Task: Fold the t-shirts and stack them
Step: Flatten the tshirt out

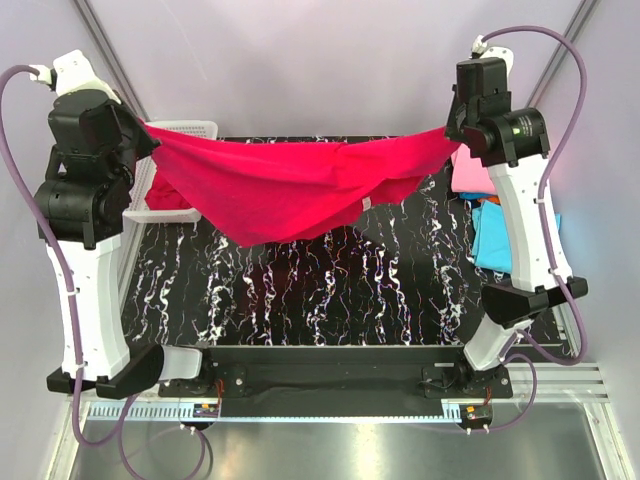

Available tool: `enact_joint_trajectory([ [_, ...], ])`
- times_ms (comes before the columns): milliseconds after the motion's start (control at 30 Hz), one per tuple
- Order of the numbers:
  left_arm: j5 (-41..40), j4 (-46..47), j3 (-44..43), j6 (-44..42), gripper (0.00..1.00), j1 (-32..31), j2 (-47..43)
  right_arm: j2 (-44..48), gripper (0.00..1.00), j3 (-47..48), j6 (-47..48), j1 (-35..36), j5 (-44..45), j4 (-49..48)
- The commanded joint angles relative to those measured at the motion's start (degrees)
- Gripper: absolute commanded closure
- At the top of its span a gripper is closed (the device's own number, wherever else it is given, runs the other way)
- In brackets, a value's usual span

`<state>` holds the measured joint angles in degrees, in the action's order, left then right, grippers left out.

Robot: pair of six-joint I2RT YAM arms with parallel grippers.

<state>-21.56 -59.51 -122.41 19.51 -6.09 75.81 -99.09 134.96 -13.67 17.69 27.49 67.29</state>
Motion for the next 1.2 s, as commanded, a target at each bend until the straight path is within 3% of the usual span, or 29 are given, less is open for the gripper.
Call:
enact_joint_trajectory([
  [0, -1.48, 3.87, -3.35, -0.96, 0.99, 0.46, -0.05, 4.34, 1.00, 2.77, 2.68, 0.32, 6.70, 1.27],
  [233, 10.22, 3.61, -7.84, 0.53, 0.98, 1.43, 1.45, 10.57, 1.00, 6.28, 4.88, 0.32, 9.86, -0.05],
  [433, 15.40, 5.45, -6.79, -1.31, 0.97, 1.52, -5.84, 21.11, 1.00, 2.35, 7.60, 0.24, 9.96, -4.96],
  [567, 14.89, 5.54, -4.16, -2.45, 0.94, 1.52, -12.69, 29.19, 1.00, 0.31, 9.62, 0.24, 8.99, -9.09],
  [833, 11.72, 6.42, 8.14, -1.32, 0.91, 1.43, -25.52, 35.37, 1.00, -4.85, 7.17, 0.24, 3.46, -10.33],
  [933, 11.28, 7.03, 13.24, 0.69, 0.91, 1.43, -25.19, 34.76, 1.00, -11.26, 6.64, 0.32, 3.71, -13.05],
  [1100, 12.95, 8.96, 19.12, 5.36, 0.92, 1.52, -13.96, 27.64, 1.00, -20.24, 4.27, 0.24, 5.39, -18.67],
  [1167, 12.86, 9.93, 20.45, 8.08, 0.97, 1.52, -9.13, 24.40, 1.00, -25.86, 3.83, 0.24, 5.30, -23.40],
])
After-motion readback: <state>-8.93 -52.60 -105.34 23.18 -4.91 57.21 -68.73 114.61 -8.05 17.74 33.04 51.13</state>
